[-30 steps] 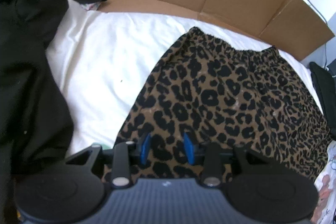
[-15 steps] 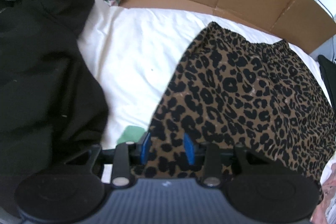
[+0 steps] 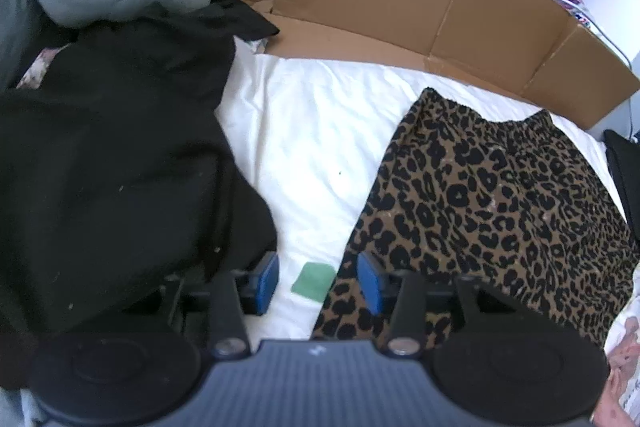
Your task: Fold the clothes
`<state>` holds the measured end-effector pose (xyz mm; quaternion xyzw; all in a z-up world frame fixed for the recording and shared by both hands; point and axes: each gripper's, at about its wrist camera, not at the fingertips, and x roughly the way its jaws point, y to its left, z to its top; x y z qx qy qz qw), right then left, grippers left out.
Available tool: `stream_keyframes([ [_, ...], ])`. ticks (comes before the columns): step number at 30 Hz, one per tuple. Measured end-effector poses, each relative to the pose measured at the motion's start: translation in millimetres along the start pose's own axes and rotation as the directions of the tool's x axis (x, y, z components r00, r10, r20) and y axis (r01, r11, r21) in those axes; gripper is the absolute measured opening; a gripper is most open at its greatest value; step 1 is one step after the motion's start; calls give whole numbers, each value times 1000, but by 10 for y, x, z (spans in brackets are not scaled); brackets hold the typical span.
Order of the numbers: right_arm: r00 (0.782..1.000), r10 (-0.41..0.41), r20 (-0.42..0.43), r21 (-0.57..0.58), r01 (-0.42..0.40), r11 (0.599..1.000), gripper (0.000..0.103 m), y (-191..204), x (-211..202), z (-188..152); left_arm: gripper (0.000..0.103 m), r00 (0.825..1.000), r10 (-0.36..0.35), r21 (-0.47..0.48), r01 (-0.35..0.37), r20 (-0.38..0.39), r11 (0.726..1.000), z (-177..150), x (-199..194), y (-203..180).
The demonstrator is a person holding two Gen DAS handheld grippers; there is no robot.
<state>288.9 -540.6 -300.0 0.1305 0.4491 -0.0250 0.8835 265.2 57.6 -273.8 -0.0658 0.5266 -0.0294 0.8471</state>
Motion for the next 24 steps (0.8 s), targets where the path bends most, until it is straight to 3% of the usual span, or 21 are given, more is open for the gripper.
stream_keyframes([
  [3, 1000, 4, 12, 17, -4, 1000, 49, 53, -59, -18, 47, 1000, 6, -12, -6, 17, 1000, -84, -34, 37],
  [7, 1000, 8, -2, 20, -8, 1000, 53, 132, -99, -98, 57, 999, 1, 8, -1, 43, 1000, -167, -97, 19],
  [13, 1000, 6, -16, -2, -6, 1000, 55, 269, -178, -194, 57, 999, -25, -37, 26, 36, 999, -297, -61, 104],
  [17, 1000, 8, -13, -18, -9, 1000, 71, 371, -236, -233, 57, 999, -31, -57, 33, 29, 998, -393, -13, 164],
  [24, 999, 24, -43, -73, -27, 997, 74, 591, -225, -286, 51, 998, -62, -93, 62, 6, 994, -572, 163, 239],
])
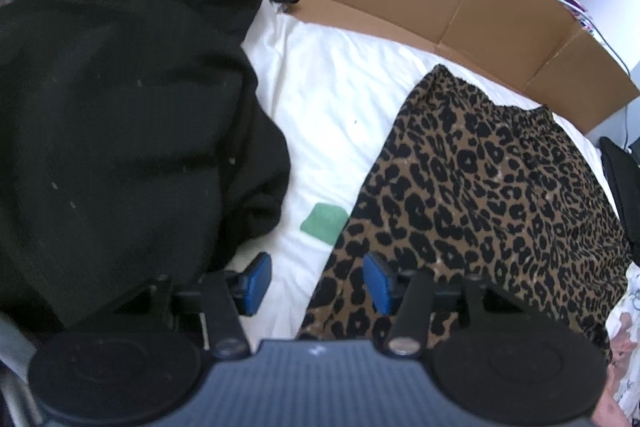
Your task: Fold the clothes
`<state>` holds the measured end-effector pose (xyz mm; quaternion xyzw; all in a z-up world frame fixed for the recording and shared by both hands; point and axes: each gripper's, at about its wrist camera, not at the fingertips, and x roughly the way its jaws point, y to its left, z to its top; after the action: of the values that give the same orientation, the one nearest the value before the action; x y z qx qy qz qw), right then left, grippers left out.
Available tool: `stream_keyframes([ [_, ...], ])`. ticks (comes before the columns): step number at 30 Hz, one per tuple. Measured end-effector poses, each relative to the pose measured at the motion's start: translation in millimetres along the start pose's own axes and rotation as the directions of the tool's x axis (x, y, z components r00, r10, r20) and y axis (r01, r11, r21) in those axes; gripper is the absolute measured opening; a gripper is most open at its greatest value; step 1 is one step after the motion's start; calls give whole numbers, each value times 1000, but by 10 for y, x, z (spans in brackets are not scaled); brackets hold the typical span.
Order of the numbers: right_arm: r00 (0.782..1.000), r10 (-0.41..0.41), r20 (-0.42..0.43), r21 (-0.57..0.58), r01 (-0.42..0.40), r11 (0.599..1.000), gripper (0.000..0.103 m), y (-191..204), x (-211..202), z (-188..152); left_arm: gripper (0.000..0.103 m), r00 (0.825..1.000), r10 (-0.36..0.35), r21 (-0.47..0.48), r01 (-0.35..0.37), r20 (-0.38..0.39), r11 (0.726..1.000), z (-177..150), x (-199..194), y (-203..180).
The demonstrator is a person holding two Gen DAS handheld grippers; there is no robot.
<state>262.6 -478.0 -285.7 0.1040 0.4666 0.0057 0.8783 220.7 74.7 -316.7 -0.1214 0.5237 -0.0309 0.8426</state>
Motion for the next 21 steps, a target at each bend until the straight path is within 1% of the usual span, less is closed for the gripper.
stream_keyframes([
  [2, 1000, 2, -11, -18, -2, 1000, 74, 62, 32, -13, 47, 1000, -9, -7, 9, -12, 1000, -59, 66, 23],
  [6, 1000, 4, -31, -42, -5, 999, 74, 163, 88, -18, 45, 999, -21, -10, 21, -47, 1000, -190, 197, 66],
  [8, 999, 9, -32, -40, -10, 999, 74, 188, 96, -13, 40, 997, -28, -9, 28, -68, 1000, -246, 264, 93],
  [13, 998, 3, -55, -51, -5, 999, 74, 239, 115, -37, 38, 995, -44, -20, 42, -89, 999, -347, 382, 146],
  [14, 998, -1, -58, -57, -2, 998, 75, 244, 111, -45, 33, 995, -50, -21, 48, -92, 999, -367, 399, 148],
  [15, 998, -5, -58, -58, 2, 998, 76, 244, 106, -49, 31, 994, -55, -21, 53, -94, 998, -381, 412, 146],
  [16, 998, -9, -57, -57, 6, 998, 77, 242, 101, -53, 30, 994, -57, -18, 55, -93, 998, -390, 417, 148],
  [18, 998, -9, -60, -54, 6, 999, 78, 237, 97, -70, 26, 994, -56, -11, 56, -89, 998, -400, 417, 157],
  [20, 998, -8, -64, -51, 4, 999, 78, 232, 94, -89, 20, 994, -57, -5, 56, -91, 998, -403, 408, 169],
  [21, 998, -7, -69, -54, 4, 999, 78, 231, 100, -100, 20, 994, -56, -6, 55, -94, 998, -400, 399, 172],
])
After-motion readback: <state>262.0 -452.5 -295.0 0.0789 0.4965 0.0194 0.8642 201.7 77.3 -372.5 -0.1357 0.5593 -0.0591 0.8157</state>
